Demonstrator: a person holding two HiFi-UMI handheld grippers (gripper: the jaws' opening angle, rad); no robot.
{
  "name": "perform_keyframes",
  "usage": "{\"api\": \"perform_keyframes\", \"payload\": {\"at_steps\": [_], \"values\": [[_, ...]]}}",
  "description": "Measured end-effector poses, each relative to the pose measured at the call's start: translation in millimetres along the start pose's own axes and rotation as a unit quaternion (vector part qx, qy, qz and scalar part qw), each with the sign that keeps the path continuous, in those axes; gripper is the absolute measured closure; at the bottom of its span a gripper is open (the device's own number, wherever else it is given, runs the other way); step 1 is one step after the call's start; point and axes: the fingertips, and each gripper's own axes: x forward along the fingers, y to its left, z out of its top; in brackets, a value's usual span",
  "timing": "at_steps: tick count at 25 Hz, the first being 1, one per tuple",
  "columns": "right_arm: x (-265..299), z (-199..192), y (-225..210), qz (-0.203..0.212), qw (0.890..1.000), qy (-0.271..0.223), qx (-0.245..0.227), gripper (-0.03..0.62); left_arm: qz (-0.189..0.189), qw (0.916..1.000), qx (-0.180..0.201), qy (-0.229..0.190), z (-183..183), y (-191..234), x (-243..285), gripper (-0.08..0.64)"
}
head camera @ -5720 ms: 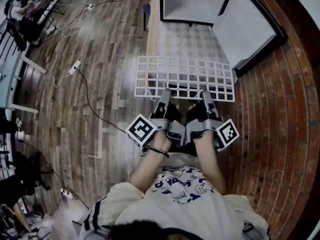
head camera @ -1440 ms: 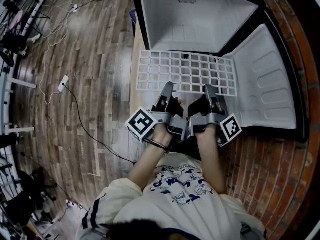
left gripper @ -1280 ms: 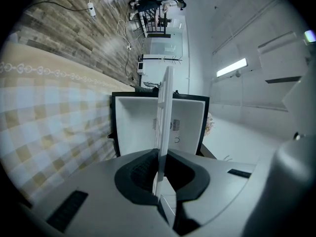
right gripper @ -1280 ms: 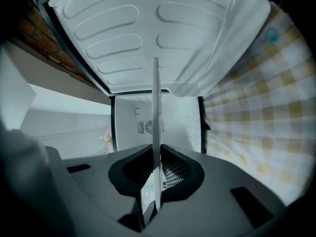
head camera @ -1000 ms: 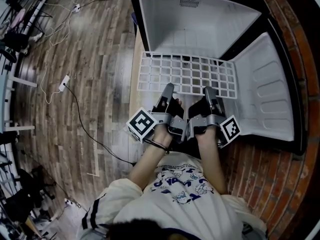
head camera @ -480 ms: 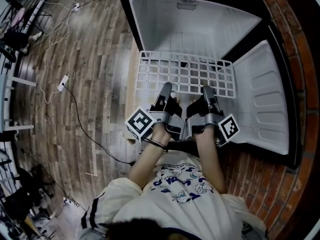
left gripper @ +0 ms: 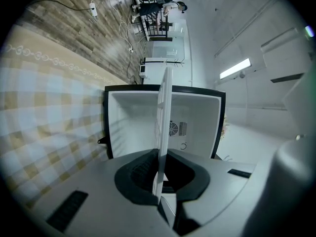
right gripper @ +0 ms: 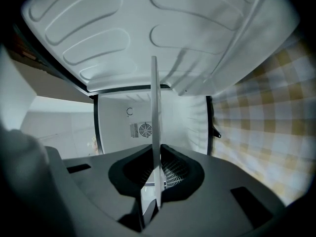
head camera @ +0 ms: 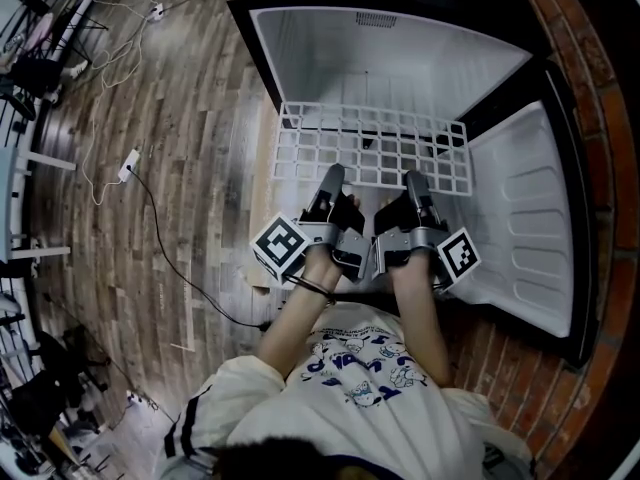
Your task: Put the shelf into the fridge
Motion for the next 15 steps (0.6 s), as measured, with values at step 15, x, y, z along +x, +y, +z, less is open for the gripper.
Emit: {"api": "perform_keyframes", "payload": {"at_steps": [15], "values": [[-0.4,-2.2,6.9,-0.001,1.000,0.004,0.003,0.543,0.004,0.9999,-0.010,-0.008,0.6,-3.9,-2.1,0.523]]}}
